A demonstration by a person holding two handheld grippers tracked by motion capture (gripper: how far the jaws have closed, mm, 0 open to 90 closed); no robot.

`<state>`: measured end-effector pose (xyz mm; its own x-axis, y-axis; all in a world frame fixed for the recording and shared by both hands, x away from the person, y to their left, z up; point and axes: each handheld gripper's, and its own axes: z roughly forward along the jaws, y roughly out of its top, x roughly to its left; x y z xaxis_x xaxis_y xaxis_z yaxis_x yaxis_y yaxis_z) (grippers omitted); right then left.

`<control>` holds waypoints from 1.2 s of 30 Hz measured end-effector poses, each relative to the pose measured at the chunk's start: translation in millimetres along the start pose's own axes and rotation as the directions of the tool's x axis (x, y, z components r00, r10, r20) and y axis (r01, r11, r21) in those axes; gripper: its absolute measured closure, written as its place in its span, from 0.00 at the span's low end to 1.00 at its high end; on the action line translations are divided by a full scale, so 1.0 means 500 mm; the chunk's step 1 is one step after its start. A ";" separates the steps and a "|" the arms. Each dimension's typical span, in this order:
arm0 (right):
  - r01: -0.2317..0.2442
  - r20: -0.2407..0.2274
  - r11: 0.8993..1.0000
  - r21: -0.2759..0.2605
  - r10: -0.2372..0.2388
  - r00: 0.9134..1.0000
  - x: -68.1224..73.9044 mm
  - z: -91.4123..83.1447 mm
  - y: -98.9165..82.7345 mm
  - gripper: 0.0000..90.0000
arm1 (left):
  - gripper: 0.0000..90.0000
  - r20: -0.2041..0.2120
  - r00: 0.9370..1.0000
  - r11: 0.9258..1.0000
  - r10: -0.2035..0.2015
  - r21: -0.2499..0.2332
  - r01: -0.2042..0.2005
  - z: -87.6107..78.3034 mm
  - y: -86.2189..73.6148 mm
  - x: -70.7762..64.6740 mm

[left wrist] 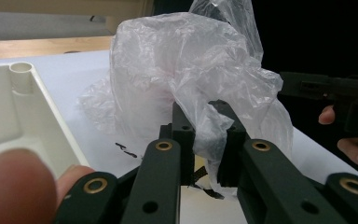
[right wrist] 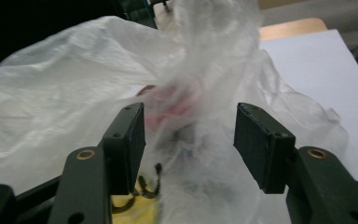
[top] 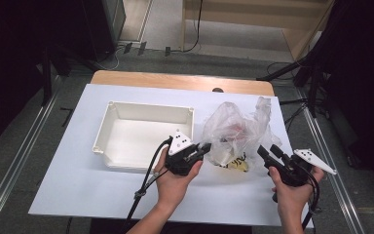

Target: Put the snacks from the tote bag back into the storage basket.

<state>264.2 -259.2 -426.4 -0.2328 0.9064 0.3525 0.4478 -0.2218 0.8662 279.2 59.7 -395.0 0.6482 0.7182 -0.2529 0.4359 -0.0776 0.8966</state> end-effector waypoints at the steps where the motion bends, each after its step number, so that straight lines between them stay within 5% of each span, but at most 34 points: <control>1: -0.005 0.009 1.000 0.001 0.005 1.000 -0.003 0.000 -0.001 0.48 | 0.92 0.006 1.000 1.000 -0.005 -0.001 0.005 -0.001 0.000 0.001; 7: -0.007 0.004 1.000 0.025 0.007 1.000 0.003 0.009 -0.003 0.42 | 0.75 0.045 0.998 0.999 -0.035 0.002 0.035 -0.001 0.000 0.011; 9: -0.014 0.000 1.000 0.028 0.014 1.000 0.007 0.017 -0.006 0.41 | 0.64 0.045 0.999 1.000 -0.010 0.003 0.010 0.001 0.000 0.004; 15: -0.018 -0.034 0.999 0.031 0.019 0.999 0.029 0.049 0.007 0.40 | 0.50 0.061 0.996 0.998 0.058 -0.001 -0.058 0.003 0.006 -0.016; 17: -0.036 -0.060 0.998 0.051 0.039 0.997 0.033 0.072 0.007 0.42 | 0.55 0.088 0.994 0.997 0.070 0.017 -0.071 0.006 0.005 -0.019; 20: -0.057 -0.127 0.996 0.068 0.065 0.990 0.046 0.098 0.005 0.56 | 0.78 0.124 0.991 0.996 0.056 0.067 -0.064 0.012 -0.001 -0.016; 23: -0.019 -0.157 0.997 0.073 0.030 0.987 0.065 0.116 0.001 0.72 | 0.96 0.138 0.989 0.991 0.044 0.121 -0.061 0.020 -0.009 -0.014; 27: 0.037 -0.125 0.994 0.100 -0.024 0.992 0.070 0.127 -0.006 0.99 | 1.00 0.152 0.988 0.988 0.028 0.143 -0.050 0.024 -0.015 -0.009; 36: 0.095 -0.079 0.988 0.124 -0.086 0.993 0.035 0.094 -0.009 1.00 | 0.99 0.091 0.995 0.994 -0.042 0.101 0.033 0.011 -0.008 0.020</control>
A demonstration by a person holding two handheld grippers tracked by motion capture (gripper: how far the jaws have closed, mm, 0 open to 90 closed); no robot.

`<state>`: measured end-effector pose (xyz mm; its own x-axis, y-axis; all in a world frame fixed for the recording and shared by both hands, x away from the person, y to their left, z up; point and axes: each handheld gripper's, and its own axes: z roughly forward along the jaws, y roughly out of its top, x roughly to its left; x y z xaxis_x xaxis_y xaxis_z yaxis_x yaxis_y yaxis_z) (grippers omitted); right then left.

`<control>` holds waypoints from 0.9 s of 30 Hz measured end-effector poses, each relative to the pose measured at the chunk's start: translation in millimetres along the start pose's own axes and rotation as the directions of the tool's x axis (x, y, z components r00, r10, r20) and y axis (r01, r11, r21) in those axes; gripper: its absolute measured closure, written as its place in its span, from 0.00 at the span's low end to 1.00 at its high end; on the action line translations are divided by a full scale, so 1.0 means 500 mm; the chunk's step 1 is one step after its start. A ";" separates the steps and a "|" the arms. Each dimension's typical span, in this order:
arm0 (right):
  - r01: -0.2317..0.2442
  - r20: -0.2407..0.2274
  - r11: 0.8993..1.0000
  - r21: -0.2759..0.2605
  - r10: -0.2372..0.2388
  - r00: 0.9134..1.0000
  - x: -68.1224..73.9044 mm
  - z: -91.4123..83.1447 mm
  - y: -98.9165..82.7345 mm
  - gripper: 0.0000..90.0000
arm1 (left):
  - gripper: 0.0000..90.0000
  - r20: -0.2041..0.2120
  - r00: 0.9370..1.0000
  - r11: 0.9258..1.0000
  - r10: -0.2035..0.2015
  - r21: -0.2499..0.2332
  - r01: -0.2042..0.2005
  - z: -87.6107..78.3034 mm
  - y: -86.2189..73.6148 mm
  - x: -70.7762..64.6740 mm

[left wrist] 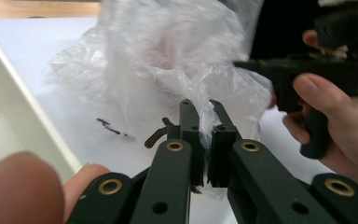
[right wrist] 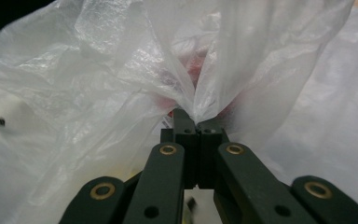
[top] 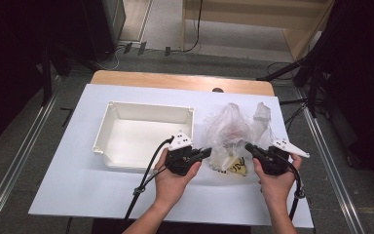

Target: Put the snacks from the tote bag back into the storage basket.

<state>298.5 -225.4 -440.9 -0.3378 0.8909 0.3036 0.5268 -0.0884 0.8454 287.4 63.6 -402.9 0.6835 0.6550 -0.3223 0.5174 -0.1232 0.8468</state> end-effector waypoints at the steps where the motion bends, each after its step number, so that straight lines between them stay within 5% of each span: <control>1: 0.009 0.009 1.000 0.003 -0.009 1.000 -0.006 -0.007 -0.004 1.00 | 0.99 -0.006 1.000 1.000 -0.005 -0.004 0.005 -0.002 0.001 0.002; 10: 0.028 0.005 1.000 0.010 -0.028 1.000 -0.028 -0.046 -0.021 1.00 | 0.88 -0.002 0.999 0.999 -0.042 -0.021 0.042 0.002 -0.005 0.015; 13: 0.032 0.002 0.999 -0.016 -0.032 0.999 -0.025 -0.056 -0.012 1.00 | 0.70 0.028 0.999 0.999 -0.018 -0.032 0.019 -0.001 -0.004 0.008; 17: 0.057 -0.003 0.998 -0.029 -0.057 0.998 -0.007 -0.058 0.000 1.00 | 0.52 0.047 0.996 0.995 0.072 -0.075 -0.068 -0.016 0.009 -0.020; 27: 0.117 0.051 0.993 -0.034 -0.116 0.992 0.023 -0.047 0.016 1.00 | 0.40 0.027 0.993 0.989 0.115 -0.101 -0.111 -0.065 0.015 0.000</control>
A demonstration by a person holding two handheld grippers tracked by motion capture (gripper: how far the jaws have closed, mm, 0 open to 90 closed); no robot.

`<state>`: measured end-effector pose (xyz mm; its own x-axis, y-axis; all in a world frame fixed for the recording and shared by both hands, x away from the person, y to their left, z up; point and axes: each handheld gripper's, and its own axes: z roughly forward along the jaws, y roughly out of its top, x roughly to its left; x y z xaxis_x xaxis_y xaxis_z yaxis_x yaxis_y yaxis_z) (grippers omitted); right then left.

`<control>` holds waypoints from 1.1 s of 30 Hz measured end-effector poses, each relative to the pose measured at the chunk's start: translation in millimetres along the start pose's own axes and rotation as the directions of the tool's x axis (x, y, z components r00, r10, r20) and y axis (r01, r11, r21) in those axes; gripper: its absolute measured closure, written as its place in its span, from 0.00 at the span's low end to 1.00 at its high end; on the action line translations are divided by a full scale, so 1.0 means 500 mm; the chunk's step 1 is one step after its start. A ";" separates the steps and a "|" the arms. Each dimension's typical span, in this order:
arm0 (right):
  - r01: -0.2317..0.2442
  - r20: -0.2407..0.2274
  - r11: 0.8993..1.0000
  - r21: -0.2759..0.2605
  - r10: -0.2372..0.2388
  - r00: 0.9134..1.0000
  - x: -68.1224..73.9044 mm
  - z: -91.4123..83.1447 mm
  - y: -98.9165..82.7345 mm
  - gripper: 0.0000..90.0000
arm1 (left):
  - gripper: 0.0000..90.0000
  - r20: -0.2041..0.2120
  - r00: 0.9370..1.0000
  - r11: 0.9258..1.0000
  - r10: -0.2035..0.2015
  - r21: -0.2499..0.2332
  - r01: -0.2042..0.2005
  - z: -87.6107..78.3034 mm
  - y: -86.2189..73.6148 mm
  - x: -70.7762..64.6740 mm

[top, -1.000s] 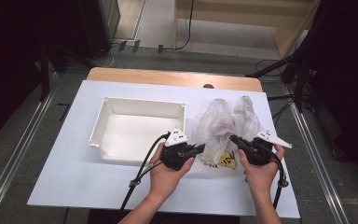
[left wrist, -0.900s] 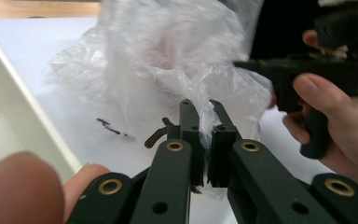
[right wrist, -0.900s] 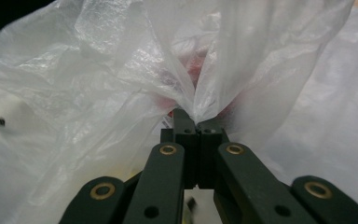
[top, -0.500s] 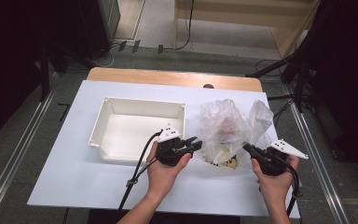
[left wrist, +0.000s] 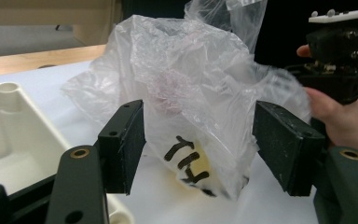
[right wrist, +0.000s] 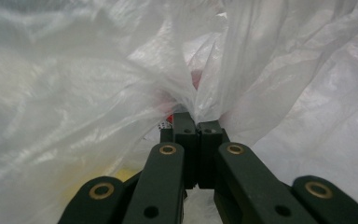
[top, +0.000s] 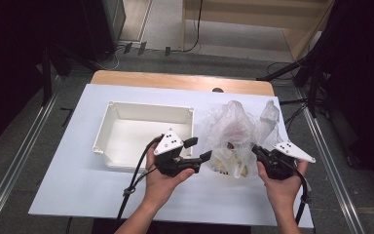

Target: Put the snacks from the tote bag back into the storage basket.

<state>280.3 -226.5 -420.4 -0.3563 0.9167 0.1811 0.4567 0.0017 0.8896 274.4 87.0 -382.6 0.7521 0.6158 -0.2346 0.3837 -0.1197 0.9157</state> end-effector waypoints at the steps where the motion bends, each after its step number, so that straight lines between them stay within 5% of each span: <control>1: -0.008 0.000 1.000 -0.001 0.008 1.000 0.000 0.000 0.001 1.00 | 0.40 -0.003 1.000 1.000 0.007 0.005 -0.007 -0.001 -0.002 0.000; 9: 0.050 -0.115 0.999 -0.002 -0.050 0.992 0.043 0.015 0.012 1.00 | 0.42 0.042 0.994 0.986 0.102 0.126 -0.107 0.063 -0.001 -0.050; 13: 0.087 -0.214 0.996 -0.012 -0.087 0.973 0.067 0.019 0.013 1.00 | 0.46 -0.026 0.992 0.971 0.125 0.207 -0.117 0.107 -0.004 -0.055; 16: 0.094 -0.238 0.995 -0.016 -0.095 0.967 0.066 0.013 0.016 1.00 | 0.84 -0.035 0.997 0.976 0.068 0.210 -0.059 0.117 -0.002 -0.037; 17: 0.090 -0.238 0.996 -0.015 -0.091 0.967 0.064 0.010 0.016 1.00 | 0.93 -0.029 1.000 0.978 0.009 0.208 -0.003 0.119 0.002 -0.023; 18: 0.089 -0.234 0.996 -0.014 -0.090 0.968 0.059 0.005 0.014 0.98 | 1.00 -0.032 0.999 0.978 0.000 0.209 0.007 0.119 0.003 -0.019; 25: 0.031 -0.209 0.999 -0.028 -0.036 0.977 0.017 -0.019 -0.009 0.97 | 1.00 -0.082 0.993 0.985 -0.089 0.143 0.100 0.098 0.016 0.022; 33: -0.055 -0.044 0.998 0.020 0.056 0.997 -0.074 -0.050 -0.049 1.00 | 1.00 -0.155 0.978 0.982 -0.140 0.102 0.157 0.082 0.019 0.057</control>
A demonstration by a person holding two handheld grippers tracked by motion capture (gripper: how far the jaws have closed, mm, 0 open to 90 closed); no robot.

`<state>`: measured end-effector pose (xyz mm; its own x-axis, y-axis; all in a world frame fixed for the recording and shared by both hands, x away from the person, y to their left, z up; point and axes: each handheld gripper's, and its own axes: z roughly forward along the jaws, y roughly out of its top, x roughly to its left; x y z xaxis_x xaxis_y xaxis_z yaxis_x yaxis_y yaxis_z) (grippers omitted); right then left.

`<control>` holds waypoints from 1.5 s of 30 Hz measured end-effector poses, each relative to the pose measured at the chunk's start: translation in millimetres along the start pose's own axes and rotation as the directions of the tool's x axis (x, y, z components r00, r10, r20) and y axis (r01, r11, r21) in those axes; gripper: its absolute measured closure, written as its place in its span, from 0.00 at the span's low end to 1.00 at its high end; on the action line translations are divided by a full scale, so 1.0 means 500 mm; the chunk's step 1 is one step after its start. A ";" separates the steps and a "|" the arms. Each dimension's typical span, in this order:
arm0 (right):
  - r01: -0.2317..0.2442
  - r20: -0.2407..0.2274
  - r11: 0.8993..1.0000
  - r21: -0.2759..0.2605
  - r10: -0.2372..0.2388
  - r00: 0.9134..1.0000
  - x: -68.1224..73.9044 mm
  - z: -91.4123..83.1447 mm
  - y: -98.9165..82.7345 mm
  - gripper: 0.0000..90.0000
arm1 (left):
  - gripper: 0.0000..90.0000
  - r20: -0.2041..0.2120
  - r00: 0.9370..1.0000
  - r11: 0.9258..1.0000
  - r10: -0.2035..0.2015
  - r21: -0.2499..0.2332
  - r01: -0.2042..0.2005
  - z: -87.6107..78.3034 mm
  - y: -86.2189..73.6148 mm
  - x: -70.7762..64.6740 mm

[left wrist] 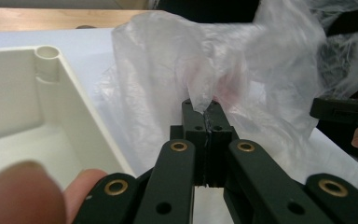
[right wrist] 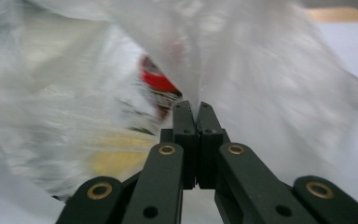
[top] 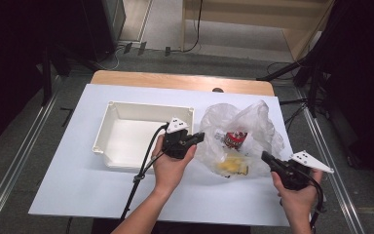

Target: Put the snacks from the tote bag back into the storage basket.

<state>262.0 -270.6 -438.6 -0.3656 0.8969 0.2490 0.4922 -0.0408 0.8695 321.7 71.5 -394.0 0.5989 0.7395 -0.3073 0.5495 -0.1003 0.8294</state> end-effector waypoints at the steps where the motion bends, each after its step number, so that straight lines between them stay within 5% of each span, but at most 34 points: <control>1: -0.020 0.032 1.000 0.010 0.020 0.999 -0.018 -0.004 -0.008 1.00 | 1.00 -0.004 1.000 1.000 -0.002 -0.001 0.002 0.000 -0.001 0.002; 7: -0.083 0.146 0.993 0.086 0.070 0.987 -0.077 -0.011 -0.051 1.00 | 1.00 -0.029 0.999 0.999 -0.038 -0.028 0.037 -0.008 -0.004 0.019; 10: -0.094 0.137 0.990 0.104 0.079 0.987 -0.081 -0.012 -0.061 1.00 | 1.00 -0.013 0.999 0.999 -0.033 -0.025 0.033 -0.009 -0.005 0.019; 13: -0.073 0.095 0.996 0.055 0.068 0.993 -0.067 -0.025 -0.052 0.66 | 1.00 0.004 1.000 1.000 -0.015 -0.025 0.015 -0.009 -0.008 0.010; 17: -0.037 0.065 0.999 -0.008 0.038 0.997 -0.040 -0.054 -0.030 0.51 | 1.00 0.005 1.000 0.999 -0.019 -0.029 0.019 -0.010 -0.009 0.006; 21: -0.014 0.092 0.999 -0.048 0.018 0.996 -0.021 -0.081 -0.009 0.41 | 1.00 0.004 1.000 0.999 -0.016 -0.031 0.016 -0.011 -0.008 0.007; 36: 0.043 0.157 0.987 -0.155 -0.018 0.988 -0.004 -0.094 0.132 0.36 | 1.00 0.009 1.000 1.000 -0.003 -0.020 0.003 -0.012 -0.007 -0.007; 45: 0.016 0.135 0.996 -0.086 -0.004 0.991 -0.018 0.003 0.177 0.36 | 1.00 0.018 1.000 1.000 -0.010 -0.017 0.010 0.000 -0.002 -0.013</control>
<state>310.0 -281.7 -364.6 -0.2576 0.9483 0.1852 0.4164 -0.0641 0.9069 317.5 66.9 -392.8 0.6037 0.7285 -0.3237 0.5455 -0.0813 0.8342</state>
